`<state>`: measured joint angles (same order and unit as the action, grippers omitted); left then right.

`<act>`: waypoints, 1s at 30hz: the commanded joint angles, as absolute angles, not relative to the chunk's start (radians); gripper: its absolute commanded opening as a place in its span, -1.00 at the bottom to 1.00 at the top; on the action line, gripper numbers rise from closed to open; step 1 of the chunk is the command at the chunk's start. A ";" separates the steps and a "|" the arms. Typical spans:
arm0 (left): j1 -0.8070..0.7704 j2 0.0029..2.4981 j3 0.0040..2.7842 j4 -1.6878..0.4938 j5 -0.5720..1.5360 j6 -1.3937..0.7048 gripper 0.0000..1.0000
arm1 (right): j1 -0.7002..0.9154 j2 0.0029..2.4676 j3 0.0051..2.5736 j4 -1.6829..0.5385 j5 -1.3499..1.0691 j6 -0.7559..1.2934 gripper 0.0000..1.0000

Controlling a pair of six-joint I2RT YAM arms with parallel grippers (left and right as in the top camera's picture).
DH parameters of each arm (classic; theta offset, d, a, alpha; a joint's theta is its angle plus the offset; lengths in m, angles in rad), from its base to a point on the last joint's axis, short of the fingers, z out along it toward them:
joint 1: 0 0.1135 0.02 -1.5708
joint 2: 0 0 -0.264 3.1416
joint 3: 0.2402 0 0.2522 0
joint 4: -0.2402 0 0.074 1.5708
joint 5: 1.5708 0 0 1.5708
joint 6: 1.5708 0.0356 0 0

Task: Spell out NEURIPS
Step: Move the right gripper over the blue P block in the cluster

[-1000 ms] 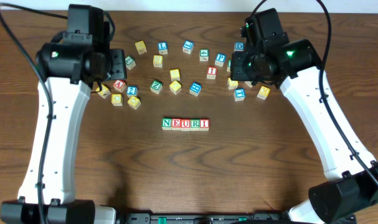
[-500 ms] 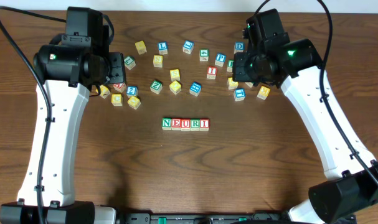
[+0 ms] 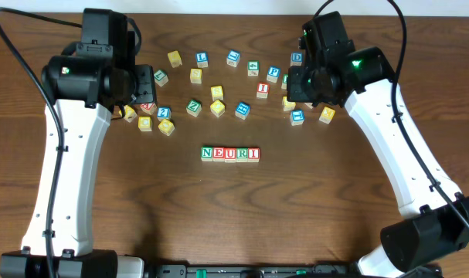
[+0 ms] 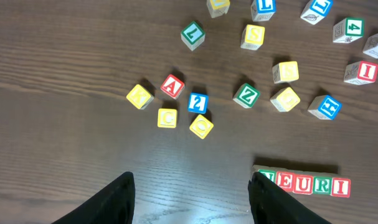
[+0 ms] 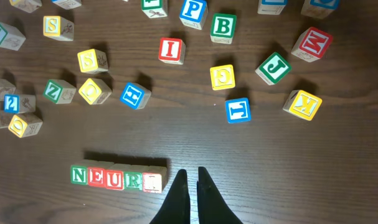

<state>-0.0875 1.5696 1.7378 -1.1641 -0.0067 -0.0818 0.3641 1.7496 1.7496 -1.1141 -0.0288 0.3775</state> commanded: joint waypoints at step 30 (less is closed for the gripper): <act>-0.083 1.601 1.731 -1.074 -0.020 -0.088 0.17 | 0.305 2.121 2.093 -1.147 0.054 0.277 -0.29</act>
